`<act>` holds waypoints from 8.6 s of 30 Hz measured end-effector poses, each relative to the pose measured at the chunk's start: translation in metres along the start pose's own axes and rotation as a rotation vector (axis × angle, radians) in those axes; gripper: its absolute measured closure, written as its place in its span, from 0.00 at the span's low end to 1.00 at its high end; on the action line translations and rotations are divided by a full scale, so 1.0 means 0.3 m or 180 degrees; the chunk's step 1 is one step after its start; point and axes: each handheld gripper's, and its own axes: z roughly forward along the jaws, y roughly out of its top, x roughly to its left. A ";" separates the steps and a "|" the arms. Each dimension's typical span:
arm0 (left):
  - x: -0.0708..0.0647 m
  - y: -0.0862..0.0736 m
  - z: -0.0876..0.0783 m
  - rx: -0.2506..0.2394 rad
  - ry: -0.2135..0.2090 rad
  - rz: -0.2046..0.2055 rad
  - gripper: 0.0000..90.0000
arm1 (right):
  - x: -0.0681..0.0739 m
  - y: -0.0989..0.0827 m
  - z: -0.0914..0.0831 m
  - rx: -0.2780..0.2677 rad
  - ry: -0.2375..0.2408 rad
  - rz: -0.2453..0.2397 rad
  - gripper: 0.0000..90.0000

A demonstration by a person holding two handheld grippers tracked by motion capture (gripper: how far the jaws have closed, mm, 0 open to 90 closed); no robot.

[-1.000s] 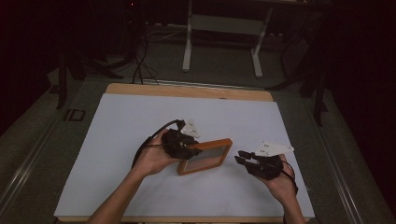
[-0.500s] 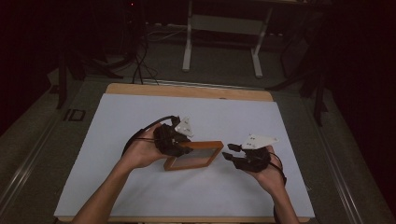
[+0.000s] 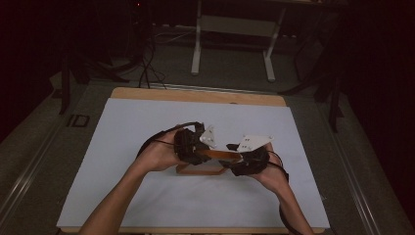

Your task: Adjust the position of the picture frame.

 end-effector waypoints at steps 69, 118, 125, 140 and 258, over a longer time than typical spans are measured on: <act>0.065 -0.325 0.131 -0.1364 -0.0123 -0.1532 0.43 | -0.011 -0.106 -0.073 -0.0133 0.0078 -0.0094 0.77; 0.028 -0.214 0.316 -0.1416 -0.0258 -0.1292 0.67 | -0.057 -0.212 -0.117 -0.0101 -0.0072 0.0109 0.75; 0.025 -0.202 0.311 -0.1393 -0.0272 -0.1250 0.69 | -0.066 -0.228 -0.123 -0.0107 -0.0019 0.0173 0.75; 0.016 -0.269 0.213 -0.1561 -0.0253 -0.1401 0.71 | -0.053 -0.187 -0.082 -0.0222 0.0138 0.0375 0.73; 0.067 -0.524 0.288 -0.1338 -0.0198 -0.3305 0.64 | -0.046 -0.171 0.285 0.0162 0.0500 0.2144 0.48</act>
